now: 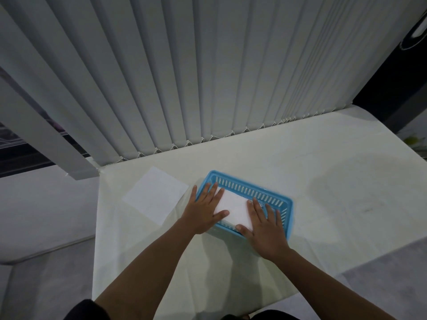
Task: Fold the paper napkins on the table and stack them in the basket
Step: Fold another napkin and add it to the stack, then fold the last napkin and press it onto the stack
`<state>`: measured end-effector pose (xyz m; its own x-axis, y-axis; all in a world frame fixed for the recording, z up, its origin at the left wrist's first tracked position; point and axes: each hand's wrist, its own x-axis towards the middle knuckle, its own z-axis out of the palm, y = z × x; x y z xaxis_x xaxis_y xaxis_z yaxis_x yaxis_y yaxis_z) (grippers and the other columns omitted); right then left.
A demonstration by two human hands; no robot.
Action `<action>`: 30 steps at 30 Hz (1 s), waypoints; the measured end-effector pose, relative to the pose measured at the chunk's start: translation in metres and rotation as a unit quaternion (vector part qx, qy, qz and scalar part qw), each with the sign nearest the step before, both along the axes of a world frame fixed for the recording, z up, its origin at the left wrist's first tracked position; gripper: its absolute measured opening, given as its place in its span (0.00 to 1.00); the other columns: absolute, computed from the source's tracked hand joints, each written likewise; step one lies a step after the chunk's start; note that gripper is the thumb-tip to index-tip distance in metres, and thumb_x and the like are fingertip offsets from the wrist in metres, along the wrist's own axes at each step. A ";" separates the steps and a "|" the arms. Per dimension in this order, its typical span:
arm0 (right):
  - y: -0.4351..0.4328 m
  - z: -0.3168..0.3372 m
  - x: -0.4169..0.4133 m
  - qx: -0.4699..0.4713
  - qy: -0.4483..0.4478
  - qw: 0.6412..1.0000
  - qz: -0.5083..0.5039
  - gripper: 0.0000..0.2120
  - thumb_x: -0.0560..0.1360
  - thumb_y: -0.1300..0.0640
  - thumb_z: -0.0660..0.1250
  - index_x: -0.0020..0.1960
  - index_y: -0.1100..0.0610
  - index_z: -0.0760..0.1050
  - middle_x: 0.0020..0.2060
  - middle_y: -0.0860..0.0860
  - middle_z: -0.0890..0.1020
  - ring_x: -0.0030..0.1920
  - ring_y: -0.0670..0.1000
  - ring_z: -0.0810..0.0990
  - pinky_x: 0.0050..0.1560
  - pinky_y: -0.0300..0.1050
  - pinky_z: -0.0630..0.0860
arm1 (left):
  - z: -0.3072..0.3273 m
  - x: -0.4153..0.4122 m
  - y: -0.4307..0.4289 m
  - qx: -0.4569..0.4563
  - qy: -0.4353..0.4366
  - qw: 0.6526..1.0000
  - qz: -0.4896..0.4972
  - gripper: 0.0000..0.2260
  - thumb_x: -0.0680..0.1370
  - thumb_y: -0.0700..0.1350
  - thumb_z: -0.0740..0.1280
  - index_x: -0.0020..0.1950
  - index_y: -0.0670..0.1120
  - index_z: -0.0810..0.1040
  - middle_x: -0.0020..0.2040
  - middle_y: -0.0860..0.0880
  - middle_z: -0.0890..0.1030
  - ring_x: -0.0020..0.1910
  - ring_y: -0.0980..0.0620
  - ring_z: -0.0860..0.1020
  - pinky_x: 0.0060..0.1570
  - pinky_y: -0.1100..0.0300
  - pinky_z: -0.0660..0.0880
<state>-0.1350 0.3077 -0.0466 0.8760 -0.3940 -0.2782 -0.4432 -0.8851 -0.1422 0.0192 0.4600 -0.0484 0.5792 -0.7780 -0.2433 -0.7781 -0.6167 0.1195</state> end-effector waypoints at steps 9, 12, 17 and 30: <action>0.000 0.026 0.010 -0.008 -0.018 1.000 0.000 0.50 0.63 0.25 0.28 0.78 0.49 0.44 0.79 0.51 0.45 0.77 0.58 0.41 0.73 0.58 0.34 | 0.002 0.012 0.029 -0.072 -0.014 0.995 0.066 0.35 0.75 0.67 0.38 0.79 0.50 0.48 0.80 0.47 0.47 0.79 0.45 0.47 0.76 0.44 0.43; 0.007 0.037 0.031 0.000 -0.056 0.998 0.025 0.49 0.65 0.25 0.28 0.78 0.49 0.47 0.79 0.51 0.48 0.78 0.58 0.44 0.74 0.57 0.35 | 0.000 0.020 0.056 -0.104 0.005 0.978 0.181 0.33 0.77 0.67 0.41 0.78 0.51 0.54 0.79 0.47 0.53 0.78 0.44 0.54 0.76 0.46 0.48; 0.034 0.048 0.097 0.013 -0.087 0.991 0.103 0.34 0.76 0.35 0.48 0.77 0.51 0.54 0.78 0.51 0.52 0.77 0.58 0.48 0.74 0.59 0.39 | 0.002 0.039 0.101 -0.098 0.015 0.932 0.350 0.25 0.81 0.57 0.53 0.77 0.50 0.57 0.79 0.46 0.56 0.77 0.42 0.56 0.76 0.48 0.53; 0.121 0.020 0.255 -0.007 -0.008 0.954 0.299 0.26 0.79 0.51 0.56 0.75 0.54 0.57 0.77 0.52 0.56 0.75 0.59 0.54 0.75 0.57 0.46 | -0.004 0.102 0.163 -0.081 0.101 0.884 0.449 0.28 0.79 0.53 0.61 0.76 0.45 0.58 0.77 0.44 0.60 0.75 0.42 0.59 0.73 0.49 0.58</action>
<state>0.1199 0.4283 -0.0262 0.9497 0.1735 -0.2606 0.1430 -0.9809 -0.1319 0.1207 0.6233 -0.0519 0.9385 -0.0612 -0.3399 0.0634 -0.9369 0.3438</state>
